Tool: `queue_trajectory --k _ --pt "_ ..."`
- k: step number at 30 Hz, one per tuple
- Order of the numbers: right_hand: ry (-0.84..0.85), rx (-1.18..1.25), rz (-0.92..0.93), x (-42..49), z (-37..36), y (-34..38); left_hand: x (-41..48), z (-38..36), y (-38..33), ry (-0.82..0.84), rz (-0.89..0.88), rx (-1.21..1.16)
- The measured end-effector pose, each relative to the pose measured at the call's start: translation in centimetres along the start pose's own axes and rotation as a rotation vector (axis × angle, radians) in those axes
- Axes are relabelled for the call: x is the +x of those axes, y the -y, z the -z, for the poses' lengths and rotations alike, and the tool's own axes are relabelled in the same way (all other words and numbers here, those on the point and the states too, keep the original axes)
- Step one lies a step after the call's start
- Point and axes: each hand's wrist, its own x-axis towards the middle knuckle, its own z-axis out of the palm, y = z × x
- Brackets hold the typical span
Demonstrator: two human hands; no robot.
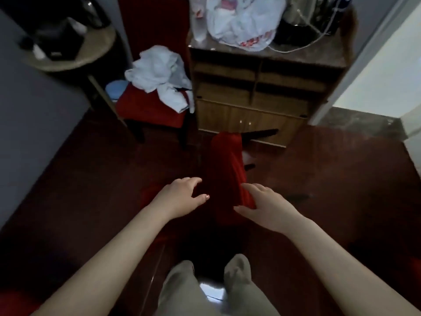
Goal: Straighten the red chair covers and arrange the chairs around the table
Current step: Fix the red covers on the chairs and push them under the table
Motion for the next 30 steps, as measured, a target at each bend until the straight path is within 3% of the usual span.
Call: queue_trajectory --k 6,12,25,30 --pt "0.276 -0.034 0.190 4.6 -3.7 2.8 -5.6 -3.7 5.6 -0.111 0.348 -0.241" --pt "0.430 0.008 0.212 7.1 -9.4 6.0 -10.6 -8.8 11.8 -0.120 0.587 -0.410" --pt "0.544 0.195 -0.092 14.9 -22.4 7.5 -7.2 -17.6 21.9 -0.063 0.741 -0.693" --pt "0.517 0.343 -0.204 20.8 -29.6 6.6 -3.4 -22.9 27.1 -0.126 0.822 -0.774"
